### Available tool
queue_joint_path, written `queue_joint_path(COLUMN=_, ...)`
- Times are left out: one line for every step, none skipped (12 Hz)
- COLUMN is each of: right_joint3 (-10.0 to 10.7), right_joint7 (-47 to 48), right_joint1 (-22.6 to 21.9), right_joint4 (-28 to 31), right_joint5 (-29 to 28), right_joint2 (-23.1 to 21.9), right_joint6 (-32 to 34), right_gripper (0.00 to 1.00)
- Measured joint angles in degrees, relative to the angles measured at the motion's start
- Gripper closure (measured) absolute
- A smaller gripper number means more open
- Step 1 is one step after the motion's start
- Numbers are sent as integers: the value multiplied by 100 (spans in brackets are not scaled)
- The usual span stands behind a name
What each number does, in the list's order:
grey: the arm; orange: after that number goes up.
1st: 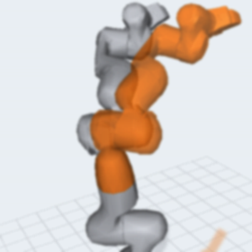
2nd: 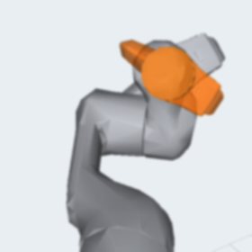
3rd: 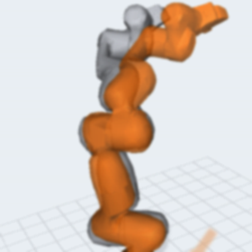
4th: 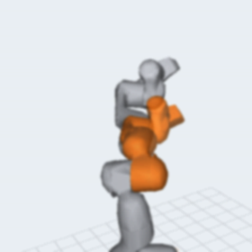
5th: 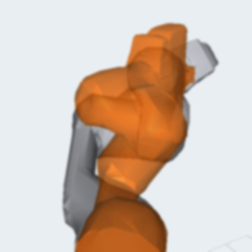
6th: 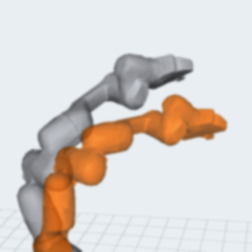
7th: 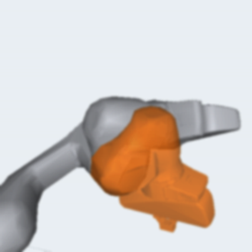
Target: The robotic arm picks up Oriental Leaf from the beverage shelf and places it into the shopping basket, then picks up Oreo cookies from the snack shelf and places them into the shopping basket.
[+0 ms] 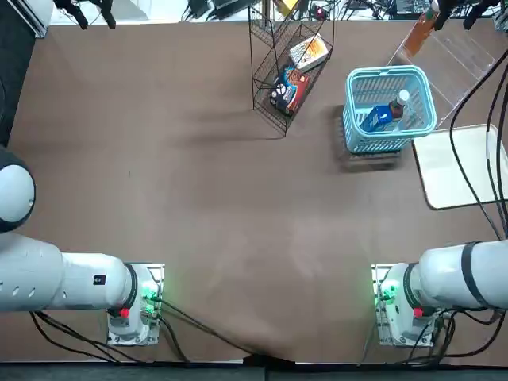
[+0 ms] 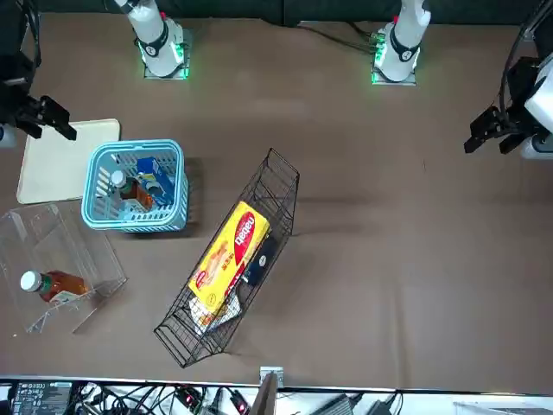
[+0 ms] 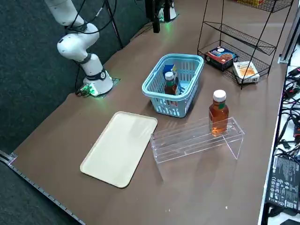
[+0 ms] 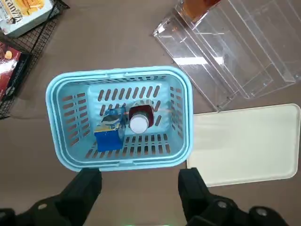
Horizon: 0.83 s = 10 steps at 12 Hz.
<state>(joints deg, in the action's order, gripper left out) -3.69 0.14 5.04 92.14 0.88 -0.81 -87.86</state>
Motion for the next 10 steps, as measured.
queue_joint_path(right_joint3=0, right_joint7=1, right_joint1=-1, right_joint4=0, right_joint5=0, right_joint2=26, right_joint6=-9, right_gripper=0)
queue_joint_path(right_joint3=1, right_joint7=1, right_joint1=-1, right_joint4=0, right_joint5=0, right_joint2=48, right_joint6=-33, right_gripper=0)
queue_joint_path(right_joint3=1, right_joint7=1, right_joint1=-1, right_joint4=0, right_joint5=0, right_joint2=61, right_joint6=-52, right_gripper=0)
queue_joint_path(right_joint3=1, right_joint7=1, right_joint1=-2, right_joint4=0, right_joint5=0, right_joint2=68, right_joint6=-73, right_gripper=0)
queue_joint_path(right_joint3=1, right_joint7=1, right_joint1=-4, right_joint4=0, right_joint5=0, right_joint2=70, right_joint6=-98, right_gripper=0)
queue_joint_path(right_joint3=1, right_joint7=1, right_joint1=-7, right_joint4=0, right_joint5=0, right_joint2=71, right_joint6=-118, right_gripper=0)
queue_joint_path(right_joint3=1, right_joint7=1, right_joint1=-8, right_joint4=0, right_joint5=0, right_joint2=72, right_joint6=-127, right_gripper=0)
queue_joint_path(right_joint3=1, right_joint7=1, right_joint1=-8, right_joint4=-1, right_joint5=0, right_joint2=77, right_joint6=-130, right_gripper=0)
queue_joint_path(right_joint3=1, right_joint7=1, right_joint1=-8, right_joint4=-1, right_joint5=0, right_joint2=88, right_joint6=-133, right_gripper=0)
queue_joint_path(right_joint3=1, right_joint7=1, right_joint1=-8, right_joint4=-1, right_joint5=0, right_joint2=99, right_joint6=-138, right_gripper=0)
